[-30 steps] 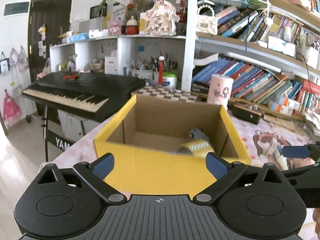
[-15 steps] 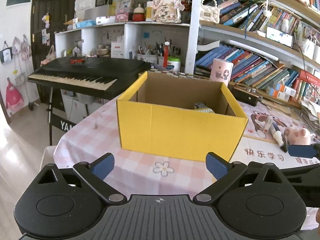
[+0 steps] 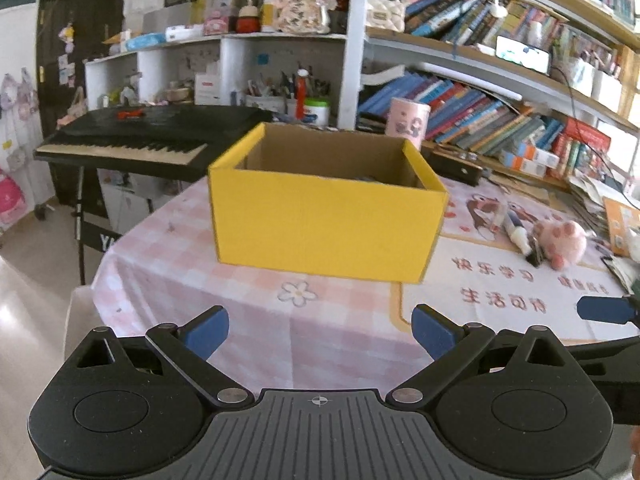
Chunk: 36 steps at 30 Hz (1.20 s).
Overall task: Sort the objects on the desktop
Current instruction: 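Withdraw both open tools from the box toward the pig plush, then move both open tools toward the pig plush and black binder clip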
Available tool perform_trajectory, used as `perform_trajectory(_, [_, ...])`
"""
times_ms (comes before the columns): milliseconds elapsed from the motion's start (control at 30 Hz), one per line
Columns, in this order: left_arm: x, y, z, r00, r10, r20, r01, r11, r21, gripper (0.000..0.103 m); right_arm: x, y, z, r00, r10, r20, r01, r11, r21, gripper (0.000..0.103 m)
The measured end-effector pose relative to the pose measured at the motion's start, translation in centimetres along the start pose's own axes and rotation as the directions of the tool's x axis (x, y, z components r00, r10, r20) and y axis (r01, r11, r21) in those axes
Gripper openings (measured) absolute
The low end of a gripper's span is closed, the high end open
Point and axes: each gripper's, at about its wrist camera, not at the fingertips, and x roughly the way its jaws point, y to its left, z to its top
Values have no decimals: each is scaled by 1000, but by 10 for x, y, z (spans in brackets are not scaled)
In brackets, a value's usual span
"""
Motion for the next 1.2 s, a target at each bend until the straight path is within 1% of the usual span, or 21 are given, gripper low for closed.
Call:
perform_trajectory(200, [-1,-19,-3,998,-68,-12,69,997,47,99,-14,-17,-17,997,-67,-23,69,995,69,89])
perform_trajectory(400, [1,-36,-3,992,-124,-23,125,989,82,99,-23,-37,-27,989,-140,-46,145,980,138,89])
perform_trajectory(533, [4,-44,-4,989,-144,-27,146,985,94,99,-24,-47,-30,984,-169,-58,177,970,167,89])
perform_trajectory(700, [10,-50,-2,988,-150,-37,152,984,94,99,-23,-55,-32,981,-181,-68,190,966,174,89])
perform_trajectory(900, [21,-67,3,986,-160,-48,164,980,113,99,-16,-69,-29,980,-186,-76,197,964,180,89])
perform_trajectory(1133, [38,-91,13,985,-165,-56,171,976,136,99,-4,-95,-24,979,-190,-78,202,959,199,89])
perform_trajectory(1200, [43,-101,17,983,-179,-52,184,973,141,99,0,-106,-21,978,-193,-80,205,957,204,89])
